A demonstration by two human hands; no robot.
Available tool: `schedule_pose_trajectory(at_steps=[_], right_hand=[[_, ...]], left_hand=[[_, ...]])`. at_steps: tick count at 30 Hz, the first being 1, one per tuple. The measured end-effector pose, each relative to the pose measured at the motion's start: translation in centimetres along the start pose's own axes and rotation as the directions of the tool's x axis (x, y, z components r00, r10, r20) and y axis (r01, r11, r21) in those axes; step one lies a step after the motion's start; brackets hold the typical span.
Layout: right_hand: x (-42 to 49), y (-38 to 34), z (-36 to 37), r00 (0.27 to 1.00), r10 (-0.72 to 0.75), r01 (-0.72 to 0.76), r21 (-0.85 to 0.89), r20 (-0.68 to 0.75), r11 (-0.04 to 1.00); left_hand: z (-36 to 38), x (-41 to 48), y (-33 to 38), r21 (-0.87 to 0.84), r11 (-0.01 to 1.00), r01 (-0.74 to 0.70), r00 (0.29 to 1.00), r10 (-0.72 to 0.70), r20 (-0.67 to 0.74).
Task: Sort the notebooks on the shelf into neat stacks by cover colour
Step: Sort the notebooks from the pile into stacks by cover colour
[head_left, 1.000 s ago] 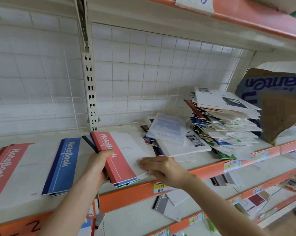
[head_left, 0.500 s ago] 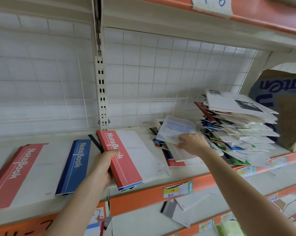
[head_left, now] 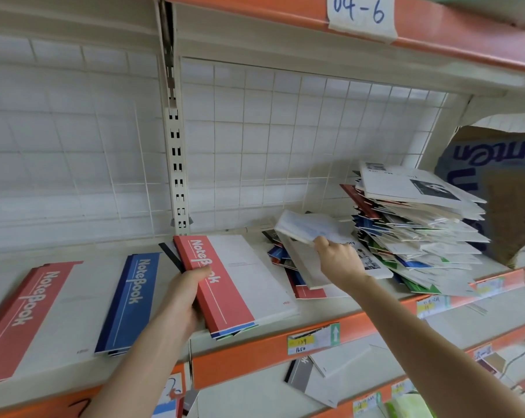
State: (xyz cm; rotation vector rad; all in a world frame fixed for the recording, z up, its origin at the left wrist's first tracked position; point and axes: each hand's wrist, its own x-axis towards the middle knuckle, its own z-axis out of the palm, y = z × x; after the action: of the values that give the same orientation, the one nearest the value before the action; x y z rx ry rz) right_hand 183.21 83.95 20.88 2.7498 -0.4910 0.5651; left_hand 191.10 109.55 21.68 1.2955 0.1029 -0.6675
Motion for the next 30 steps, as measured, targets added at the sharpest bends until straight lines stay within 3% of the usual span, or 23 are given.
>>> schedule_pose_trajectory(at_steps=[3, 5, 9, 13, 16, 19, 21, 22, 24, 25, 27, 30], right_hand=[[-1.6, -0.7, 0.5, 0.906, -0.214, 0.286, 0.152, -0.366, 0.946], [-2.9, -2.3, 0.8, 0.827, -0.304, 0.459, 0.255, -0.473, 0.851], [-4.9, -4.8, -0.1, 0.71, -0.426, 0.661, 0.321, -0.56, 0.678], [-5.2, -4.6, -0.4, 0.69, -0.479, 0.704, 0.348, -0.543, 0.619], [-5.7, -4.1, -1.1, 0.845, -0.325, 0.531, 0.596, -0.424, 0.602], [-5.6, -4.2, -2.5, 0.991, 0.063, 0.054, 0.796, -0.115, 0.602], [-4.8, -4.2, -3.5, 0.94, 0.26, -0.324, 0.821, 0.222, 0.47], [-4.5, -4.3, -3.8, 0.877, 0.29, -0.467, 0.822, 0.384, 0.325], [-4.4, -4.8, -5.0, 0.752, 0.172, -0.645, 0.764, 0.636, -0.009], [-4.6, -5.0, -5.3, 0.72, 0.075, -0.682, 0.723, 0.69, -0.108], [-4.9, -5.5, -5.5, 0.709, -0.058, -0.699, 0.691, 0.703, -0.184], [-4.8, -6.4, -5.2, 0.72, -0.086, -0.687, 0.688, 0.689, -0.236]], left_hand=[[0.6, 0.1, 0.0, -0.01, 1.0, -0.016, 1.0, 0.016, 0.011], [1.0, 0.1, 0.0, -0.049, 0.999, -0.018, 0.999, 0.02, 0.036], [0.8, 0.2, -0.4, -0.143, 0.99, -0.007, 0.997, 0.019, 0.081], [0.4, 0.3, -1.0, -0.126, 0.991, -0.039, 0.996, 0.049, 0.078], [0.3, 0.4, -1.0, -0.135, 0.987, -0.088, 0.996, 0.092, 0.019], [-0.3, 0.1, -1.1, -0.163, 0.976, -0.143, 0.99, 0.144, -0.003], [-0.8, -0.3, -1.2, -0.179, 0.966, -0.188, 0.982, 0.191, 0.0], [-1.0, -0.5, -1.2, -0.188, 0.959, -0.214, 0.976, 0.217, -0.006], [-1.3, -0.9, -1.1, -0.202, 0.945, -0.257, 0.966, 0.258, -0.021], [-1.4, -1.1, -1.1, -0.206, 0.94, -0.272, 0.962, 0.273, -0.026], [-1.5, -1.4, -1.1, -0.212, 0.931, -0.297, 0.954, 0.298, -0.03], [-1.8, -1.7, -1.1, -0.211, 0.919, -0.332, 0.943, 0.331, -0.043]])
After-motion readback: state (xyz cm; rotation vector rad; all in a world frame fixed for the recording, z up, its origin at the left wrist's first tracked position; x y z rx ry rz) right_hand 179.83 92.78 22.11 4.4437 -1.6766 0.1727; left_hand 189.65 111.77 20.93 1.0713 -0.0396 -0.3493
